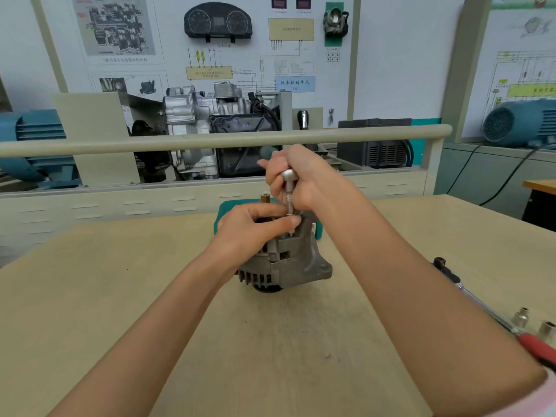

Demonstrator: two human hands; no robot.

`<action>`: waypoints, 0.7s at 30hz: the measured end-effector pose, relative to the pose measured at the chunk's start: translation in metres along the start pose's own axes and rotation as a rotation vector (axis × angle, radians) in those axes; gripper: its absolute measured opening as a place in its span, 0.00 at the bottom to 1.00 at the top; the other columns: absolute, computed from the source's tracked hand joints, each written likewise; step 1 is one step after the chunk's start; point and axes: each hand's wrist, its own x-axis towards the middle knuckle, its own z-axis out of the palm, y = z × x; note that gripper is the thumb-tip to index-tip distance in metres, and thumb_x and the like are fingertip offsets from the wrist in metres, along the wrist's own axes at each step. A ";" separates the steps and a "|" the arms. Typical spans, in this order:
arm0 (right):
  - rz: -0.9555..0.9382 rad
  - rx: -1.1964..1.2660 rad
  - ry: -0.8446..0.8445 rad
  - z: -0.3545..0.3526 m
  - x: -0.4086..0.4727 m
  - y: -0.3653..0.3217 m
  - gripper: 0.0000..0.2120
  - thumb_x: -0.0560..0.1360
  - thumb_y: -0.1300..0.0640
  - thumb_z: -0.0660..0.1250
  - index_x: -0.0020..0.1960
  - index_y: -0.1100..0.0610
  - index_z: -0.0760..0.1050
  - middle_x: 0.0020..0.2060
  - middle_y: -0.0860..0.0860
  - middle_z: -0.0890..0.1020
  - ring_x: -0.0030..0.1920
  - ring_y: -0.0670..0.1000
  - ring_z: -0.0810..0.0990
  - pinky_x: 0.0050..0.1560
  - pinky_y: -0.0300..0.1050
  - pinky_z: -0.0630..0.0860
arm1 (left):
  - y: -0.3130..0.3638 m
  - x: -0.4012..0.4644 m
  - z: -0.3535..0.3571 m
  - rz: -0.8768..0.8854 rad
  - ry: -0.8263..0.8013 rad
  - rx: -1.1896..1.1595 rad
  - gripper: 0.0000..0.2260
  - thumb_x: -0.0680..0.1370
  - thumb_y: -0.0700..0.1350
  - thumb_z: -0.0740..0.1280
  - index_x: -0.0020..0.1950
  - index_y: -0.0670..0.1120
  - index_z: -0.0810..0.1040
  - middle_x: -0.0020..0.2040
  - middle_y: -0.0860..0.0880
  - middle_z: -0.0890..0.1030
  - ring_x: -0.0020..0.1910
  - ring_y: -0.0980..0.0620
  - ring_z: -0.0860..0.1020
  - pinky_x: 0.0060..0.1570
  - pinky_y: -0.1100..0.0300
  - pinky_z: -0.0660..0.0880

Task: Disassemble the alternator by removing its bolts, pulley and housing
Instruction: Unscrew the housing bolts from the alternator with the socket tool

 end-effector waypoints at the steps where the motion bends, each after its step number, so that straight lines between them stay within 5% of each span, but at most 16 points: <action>1: 0.090 -0.023 -0.097 -0.003 0.001 -0.004 0.12 0.81 0.60 0.52 0.47 0.63 0.71 0.17 0.45 0.65 0.14 0.41 0.63 0.14 0.31 0.61 | 0.000 0.000 -0.001 0.001 -0.005 -0.005 0.08 0.71 0.50 0.74 0.50 0.55 0.85 0.46 0.56 0.85 0.53 0.55 0.81 0.63 0.49 0.73; 8: 0.277 -0.074 -0.346 -0.005 0.000 -0.007 0.15 0.81 0.57 0.53 0.61 0.65 0.70 0.19 0.45 0.66 0.14 0.41 0.64 0.16 0.28 0.58 | -0.001 0.002 0.000 -0.018 0.029 -0.042 0.05 0.69 0.49 0.76 0.44 0.55 0.86 0.43 0.56 0.86 0.50 0.55 0.82 0.59 0.54 0.76; 12: -0.039 0.059 0.016 0.005 -0.003 0.001 0.11 0.82 0.60 0.51 0.54 0.60 0.71 0.17 0.47 0.65 0.13 0.41 0.63 0.15 0.31 0.61 | -0.003 0.004 0.003 -0.026 0.071 -0.080 0.04 0.68 0.48 0.77 0.40 0.57 0.85 0.39 0.57 0.85 0.47 0.56 0.82 0.49 0.60 0.76; 15: -0.388 0.156 0.352 0.011 0.000 0.015 0.10 0.83 0.58 0.48 0.49 0.60 0.67 0.24 0.52 0.69 0.14 0.43 0.64 0.16 0.32 0.63 | -0.005 0.005 0.004 -0.018 0.111 -0.067 0.04 0.68 0.45 0.75 0.39 0.55 0.85 0.38 0.55 0.85 0.46 0.53 0.83 0.48 0.58 0.76; 18: -0.490 0.115 0.413 0.011 0.003 0.021 0.11 0.83 0.55 0.47 0.51 0.61 0.64 0.31 0.53 0.71 0.19 0.44 0.68 0.17 0.34 0.65 | -0.004 0.004 0.005 -0.010 0.096 -0.021 0.03 0.68 0.46 0.72 0.39 0.54 0.84 0.40 0.53 0.85 0.48 0.51 0.82 0.58 0.48 0.76; 21: -0.359 0.048 0.293 0.011 0.000 0.016 0.12 0.82 0.60 0.47 0.42 0.59 0.64 0.24 0.51 0.68 0.14 0.43 0.65 0.17 0.31 0.63 | -0.003 0.002 0.001 -0.007 0.054 -0.024 0.03 0.69 0.48 0.73 0.41 0.55 0.84 0.41 0.55 0.86 0.48 0.54 0.83 0.60 0.49 0.75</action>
